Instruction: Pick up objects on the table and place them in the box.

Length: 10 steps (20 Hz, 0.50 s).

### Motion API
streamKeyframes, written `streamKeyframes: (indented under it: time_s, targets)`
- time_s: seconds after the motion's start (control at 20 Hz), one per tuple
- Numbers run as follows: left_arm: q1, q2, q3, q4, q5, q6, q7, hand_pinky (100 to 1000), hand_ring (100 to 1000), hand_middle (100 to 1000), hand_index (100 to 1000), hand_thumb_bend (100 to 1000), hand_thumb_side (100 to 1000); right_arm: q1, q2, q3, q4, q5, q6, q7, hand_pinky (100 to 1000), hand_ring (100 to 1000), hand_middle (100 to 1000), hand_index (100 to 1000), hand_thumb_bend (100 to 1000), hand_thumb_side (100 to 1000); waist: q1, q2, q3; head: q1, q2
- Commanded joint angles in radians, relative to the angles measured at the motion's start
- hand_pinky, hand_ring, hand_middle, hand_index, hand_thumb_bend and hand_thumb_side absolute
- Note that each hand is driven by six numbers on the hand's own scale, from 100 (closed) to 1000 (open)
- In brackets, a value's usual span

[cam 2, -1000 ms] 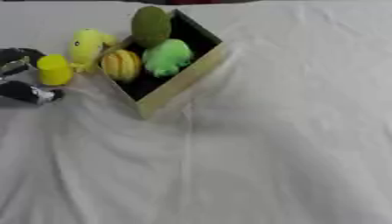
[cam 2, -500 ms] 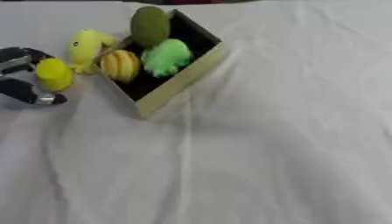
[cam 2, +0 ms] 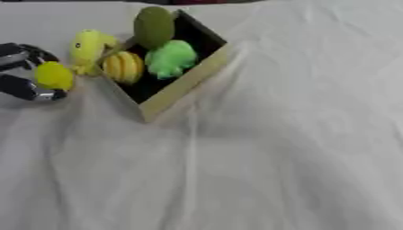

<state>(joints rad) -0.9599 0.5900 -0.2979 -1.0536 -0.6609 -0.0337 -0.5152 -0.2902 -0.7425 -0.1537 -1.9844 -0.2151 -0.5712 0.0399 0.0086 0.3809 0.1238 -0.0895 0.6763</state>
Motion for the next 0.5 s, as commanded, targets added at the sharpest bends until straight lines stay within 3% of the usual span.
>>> streamKeyframes:
  time_s: [0.05,0.5]
  targets:
    - [-0.023,0.027,0.011,-0.004,-0.001,0.006,0.015,768,777,767,851,348,500,-0.004,-0.017,-0.007,-0.016,0.005,0.002,-0.001,922,924,660,782,100,511,-0.001,-0.021,-0.001,0.0,-0.007]
    - [-0.026,0.018,-0.004,0.004,-0.018,-0.014,0.008,684,676,661,758,100,254,-0.003,-0.015,-0.008,-0.016,0.004,0.004,-0.005,923,924,657,783,100,515,-0.002,-0.022,-0.002,0.0,-0.007]
